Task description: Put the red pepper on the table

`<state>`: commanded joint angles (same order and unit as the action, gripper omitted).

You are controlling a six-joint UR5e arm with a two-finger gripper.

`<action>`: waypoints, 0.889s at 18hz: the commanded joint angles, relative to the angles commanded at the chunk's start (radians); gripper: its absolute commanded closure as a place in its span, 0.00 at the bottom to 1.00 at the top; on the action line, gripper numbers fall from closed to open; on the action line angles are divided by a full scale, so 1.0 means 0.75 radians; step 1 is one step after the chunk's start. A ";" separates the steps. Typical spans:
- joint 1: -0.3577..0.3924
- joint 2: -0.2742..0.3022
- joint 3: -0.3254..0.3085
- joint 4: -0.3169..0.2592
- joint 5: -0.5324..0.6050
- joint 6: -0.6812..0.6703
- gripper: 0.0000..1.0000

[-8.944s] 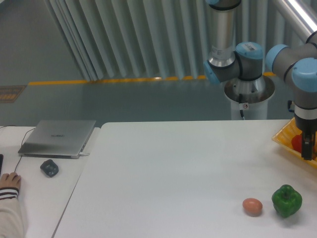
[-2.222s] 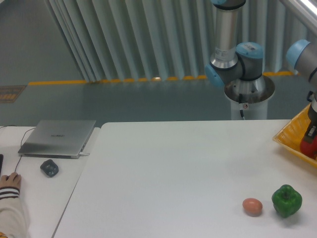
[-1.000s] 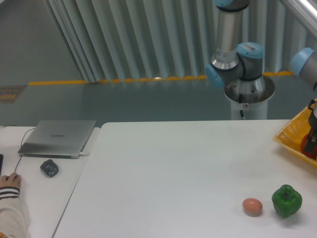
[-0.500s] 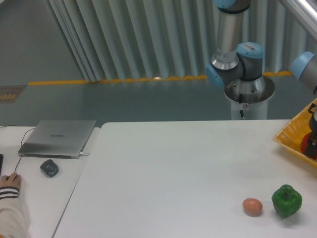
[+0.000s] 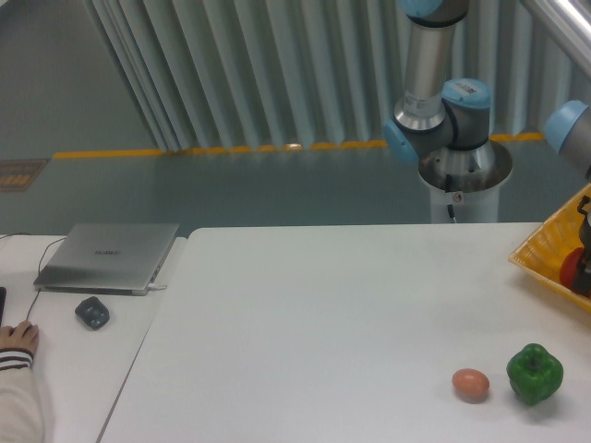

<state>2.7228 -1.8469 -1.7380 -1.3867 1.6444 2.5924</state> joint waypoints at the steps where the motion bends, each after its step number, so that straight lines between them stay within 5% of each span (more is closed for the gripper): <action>1: 0.000 0.000 -0.006 0.000 0.000 -0.004 0.00; 13: -0.006 -0.004 -0.012 0.004 0.000 -0.010 0.00; 16: -0.006 -0.004 -0.010 0.004 0.000 -0.010 0.20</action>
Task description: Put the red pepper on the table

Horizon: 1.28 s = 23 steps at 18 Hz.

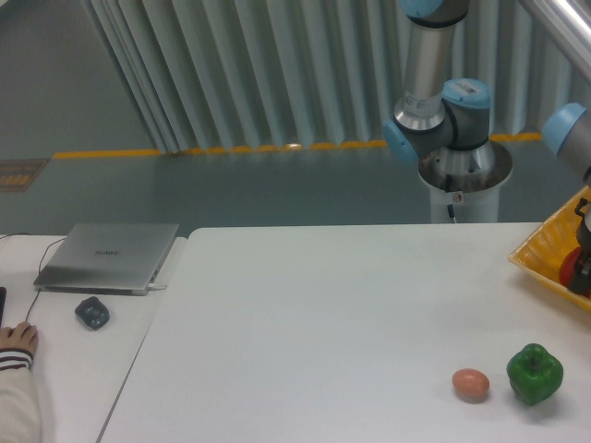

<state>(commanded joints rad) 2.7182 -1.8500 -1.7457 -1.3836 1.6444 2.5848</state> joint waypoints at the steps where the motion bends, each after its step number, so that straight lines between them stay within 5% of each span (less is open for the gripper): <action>1: 0.000 0.002 0.000 0.000 0.002 0.000 0.29; 3: 0.000 0.002 0.000 0.000 0.004 0.000 0.37; 13: 0.000 0.020 0.029 -0.010 0.006 0.002 0.40; 23: -0.004 0.102 0.065 -0.139 0.004 -0.004 0.40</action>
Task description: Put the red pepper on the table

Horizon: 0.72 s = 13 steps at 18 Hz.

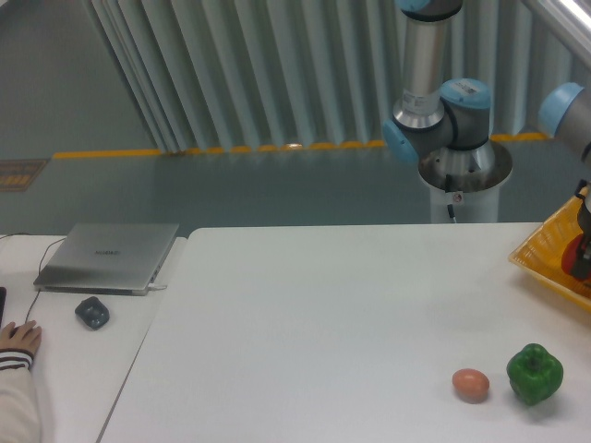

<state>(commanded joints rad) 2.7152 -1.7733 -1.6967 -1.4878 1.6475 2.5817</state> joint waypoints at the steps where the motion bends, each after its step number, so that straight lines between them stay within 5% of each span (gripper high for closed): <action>1: -0.002 0.002 0.018 -0.018 -0.006 -0.006 0.40; 6: -0.041 -0.002 0.176 -0.192 -0.067 -0.141 0.40; 13: -0.178 -0.012 0.215 -0.203 -0.215 -0.554 0.40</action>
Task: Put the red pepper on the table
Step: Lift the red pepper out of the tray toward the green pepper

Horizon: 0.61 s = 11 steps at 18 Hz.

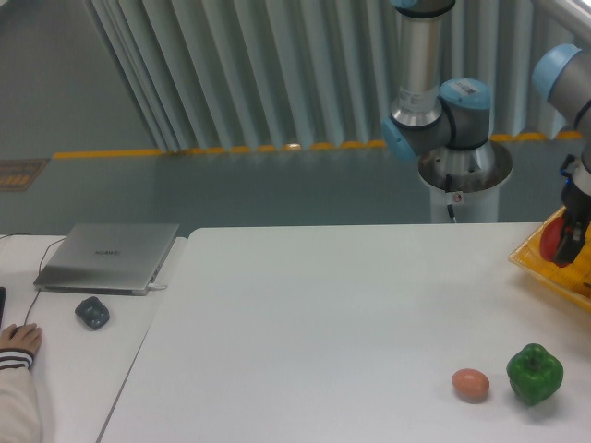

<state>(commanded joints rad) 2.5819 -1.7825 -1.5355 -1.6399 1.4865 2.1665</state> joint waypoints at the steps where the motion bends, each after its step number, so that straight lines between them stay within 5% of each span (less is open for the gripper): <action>1: -0.018 -0.004 0.004 0.004 -0.002 -0.059 0.40; 9: -0.172 -0.045 0.004 0.188 -0.088 -0.495 0.40; 11: -0.237 -0.065 -0.002 0.282 -0.076 -0.732 0.40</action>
<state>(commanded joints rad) 2.4040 -1.8314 -1.5370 -1.4286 1.4296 1.6176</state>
